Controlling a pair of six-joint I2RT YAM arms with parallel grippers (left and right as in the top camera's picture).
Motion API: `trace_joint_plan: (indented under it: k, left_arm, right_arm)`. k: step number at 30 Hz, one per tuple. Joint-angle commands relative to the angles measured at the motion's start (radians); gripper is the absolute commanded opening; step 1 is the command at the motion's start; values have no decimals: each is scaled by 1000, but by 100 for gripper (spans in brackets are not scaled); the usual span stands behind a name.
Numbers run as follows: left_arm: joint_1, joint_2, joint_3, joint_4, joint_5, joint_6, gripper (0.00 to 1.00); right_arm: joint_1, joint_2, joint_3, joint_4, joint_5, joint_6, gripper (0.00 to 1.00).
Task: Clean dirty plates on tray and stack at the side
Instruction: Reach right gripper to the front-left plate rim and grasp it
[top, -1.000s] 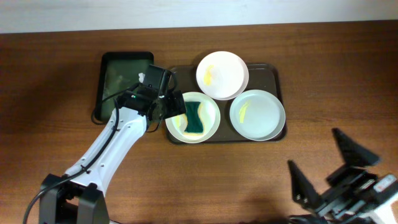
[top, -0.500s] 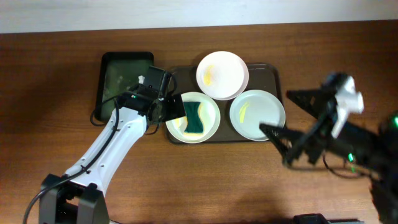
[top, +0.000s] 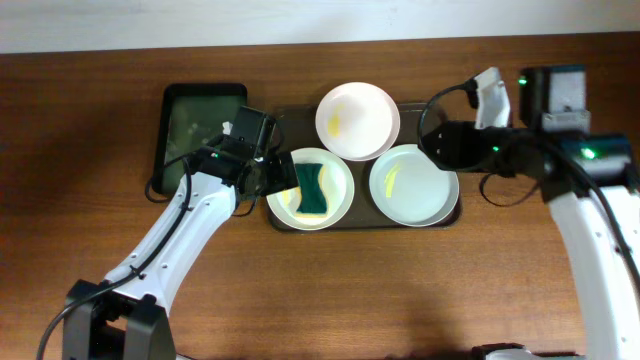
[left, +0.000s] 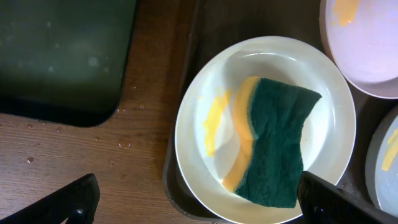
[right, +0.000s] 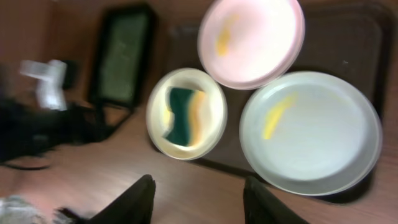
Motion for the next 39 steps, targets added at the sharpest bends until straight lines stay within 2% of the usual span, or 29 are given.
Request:
trace_joint_plan:
  k: [1,3,4,5,7,11,13,19,27,29,35,39]
  left_arm:
    - [2,-2,6,0,7,8,99]
    - [2,-2,6,0,7,8,99]
    - [2,-2,6,0,7,8,99]
    - [2,-2,6,0,7,8,99]
    - [2,-2,6,0,7,8,99]
    - [2,-2,6,0,7,8,99]
    - [2,-2,6,0,7,8,99]
    - [2,-2,6,3,7,8,99]
    - [2,-2,6,2,8,8,99]
    - [2,-2,6,2,8,8,99]
    - [2,-2,6,2,8,8,100]
    - [2,-2,6,-1,8,8,99]
  right_arm:
    - [86,106,22,-6,116,-56,45]
    - [135,184,22,26,170,-56,45]
    - [152,220,22,45,184,-56,48]
    - [164,251,23,61,186,-56,57]
    - [183,330,23,105,185,-9,60]
    - [188,406,23,141,182,39,59]
    - [196,423,22,156,182,35,56]
    - [253,426,22,183,187,-50,56]
    - [312,426,21,204,264,-44,54]
    - [312,426,21,204,264,-45,50]
    - [312,426,13,211,264,-45,51]
    - [312,428,-77,329,264,-45,52]
